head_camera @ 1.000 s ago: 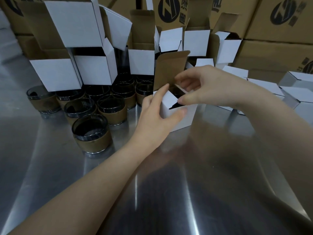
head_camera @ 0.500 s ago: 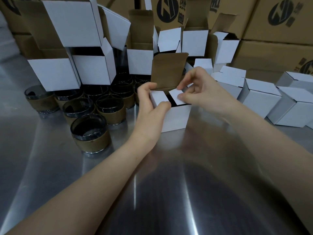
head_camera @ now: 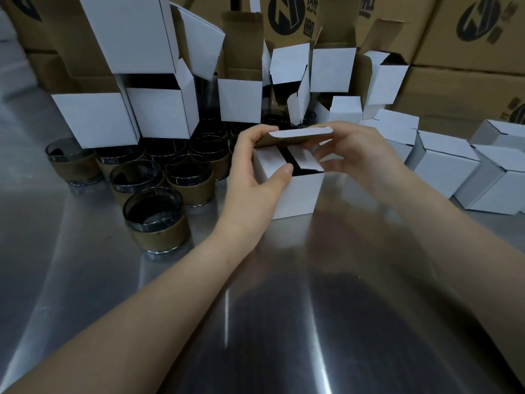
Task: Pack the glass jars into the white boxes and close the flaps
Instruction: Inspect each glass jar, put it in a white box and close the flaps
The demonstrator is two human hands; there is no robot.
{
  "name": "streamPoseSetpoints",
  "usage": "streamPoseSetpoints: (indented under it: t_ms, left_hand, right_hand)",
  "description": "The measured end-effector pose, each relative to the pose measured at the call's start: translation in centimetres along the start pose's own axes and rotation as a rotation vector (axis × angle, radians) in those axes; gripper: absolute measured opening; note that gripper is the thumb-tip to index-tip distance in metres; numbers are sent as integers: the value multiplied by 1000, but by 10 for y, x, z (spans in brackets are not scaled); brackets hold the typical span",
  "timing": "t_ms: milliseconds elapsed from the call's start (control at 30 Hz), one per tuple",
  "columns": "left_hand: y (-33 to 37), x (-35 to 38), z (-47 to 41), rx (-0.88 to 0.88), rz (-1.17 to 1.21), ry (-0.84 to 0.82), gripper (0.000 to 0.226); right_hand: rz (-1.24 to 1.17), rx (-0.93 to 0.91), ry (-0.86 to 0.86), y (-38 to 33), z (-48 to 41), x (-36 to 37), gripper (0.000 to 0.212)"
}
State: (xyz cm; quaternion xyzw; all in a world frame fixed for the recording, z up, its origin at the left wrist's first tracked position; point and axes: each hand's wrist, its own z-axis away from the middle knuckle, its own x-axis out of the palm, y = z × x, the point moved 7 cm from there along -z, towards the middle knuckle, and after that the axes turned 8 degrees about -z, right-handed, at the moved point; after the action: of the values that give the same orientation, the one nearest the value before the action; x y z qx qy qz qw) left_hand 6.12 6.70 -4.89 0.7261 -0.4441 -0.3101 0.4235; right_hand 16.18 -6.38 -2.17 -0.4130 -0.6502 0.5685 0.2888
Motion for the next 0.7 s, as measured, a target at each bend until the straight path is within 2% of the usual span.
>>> streamPoseSetpoints:
  t_ms: [100, 200, 300, 433, 700]
  left_hand:
    - [2, 1, 1, 25, -2, -16, 43]
    - [3, 2, 1, 24, 3, -30, 41]
    - [3, 1, 1, 5, 5, -27, 40]
    - [1, -2, -1, -2, -18, -36, 23]
    - [3, -3, -2, 6, -108, -40, 34]
  right_hand:
    - [29, -46, -35, 0, 2, -3, 21]
    - [93, -177, -77, -2, 8, -6, 19]
    - [7, -202, -99, -6, 9, -3, 25]
    - [-7, -222, -95, -10, 9, -3, 24]
    - [83, -264, -101, -15, 10, -3, 21]
